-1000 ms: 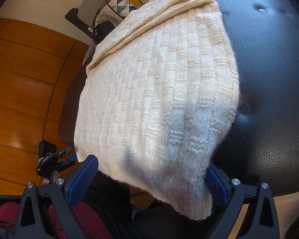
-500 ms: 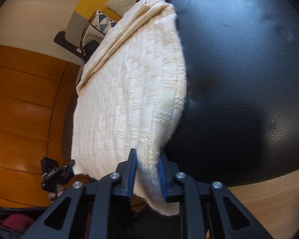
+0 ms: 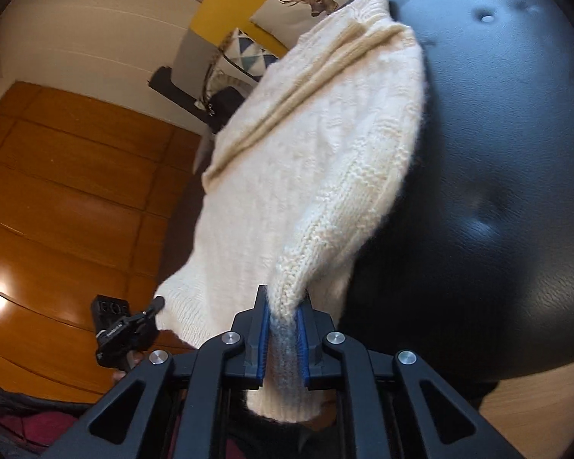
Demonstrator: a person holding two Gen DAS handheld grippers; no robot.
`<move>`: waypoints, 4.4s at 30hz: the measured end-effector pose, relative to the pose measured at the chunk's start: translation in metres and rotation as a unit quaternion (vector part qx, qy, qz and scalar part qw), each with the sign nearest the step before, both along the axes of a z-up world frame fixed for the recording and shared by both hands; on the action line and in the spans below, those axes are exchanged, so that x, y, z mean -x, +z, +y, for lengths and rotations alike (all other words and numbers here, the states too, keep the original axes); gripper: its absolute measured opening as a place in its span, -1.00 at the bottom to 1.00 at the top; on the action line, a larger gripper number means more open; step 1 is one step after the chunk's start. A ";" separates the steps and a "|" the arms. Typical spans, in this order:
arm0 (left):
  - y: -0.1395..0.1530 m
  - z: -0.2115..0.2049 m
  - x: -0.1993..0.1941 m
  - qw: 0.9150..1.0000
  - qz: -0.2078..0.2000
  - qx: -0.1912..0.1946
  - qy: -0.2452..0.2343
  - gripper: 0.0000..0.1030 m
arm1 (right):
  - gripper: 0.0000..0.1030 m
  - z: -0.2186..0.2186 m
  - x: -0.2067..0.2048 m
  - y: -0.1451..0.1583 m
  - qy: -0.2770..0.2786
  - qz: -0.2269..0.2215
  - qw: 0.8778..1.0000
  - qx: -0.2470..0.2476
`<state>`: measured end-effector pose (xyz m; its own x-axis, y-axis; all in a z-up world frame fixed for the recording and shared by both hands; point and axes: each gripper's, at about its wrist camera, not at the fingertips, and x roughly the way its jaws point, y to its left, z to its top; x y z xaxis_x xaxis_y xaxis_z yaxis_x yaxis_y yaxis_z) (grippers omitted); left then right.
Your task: Fold clothes
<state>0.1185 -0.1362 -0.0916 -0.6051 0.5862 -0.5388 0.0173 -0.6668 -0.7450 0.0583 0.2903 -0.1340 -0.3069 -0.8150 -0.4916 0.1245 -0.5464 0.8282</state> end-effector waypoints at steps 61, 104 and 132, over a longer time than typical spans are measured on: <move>-0.004 -0.053 0.089 0.976 -0.082 0.201 0.020 -0.78 | -0.54 0.040 0.103 0.011 0.122 -0.047 0.903 -0.409; 0.030 -0.003 0.091 0.967 0.094 0.159 -0.174 -0.92 | -0.45 -0.266 0.146 0.060 0.230 0.077 0.943 -0.228; -0.033 -0.005 0.068 0.993 -0.013 0.052 -0.110 -0.67 | 0.30 -0.376 0.262 0.062 0.263 0.022 0.911 -0.316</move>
<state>0.0503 -0.1411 -0.1249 -0.4539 0.6426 -0.6173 -0.1183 -0.7301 -0.6730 -0.2041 -0.0854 -0.0717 0.0137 -0.4129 -0.9107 0.5325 -0.7679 0.3561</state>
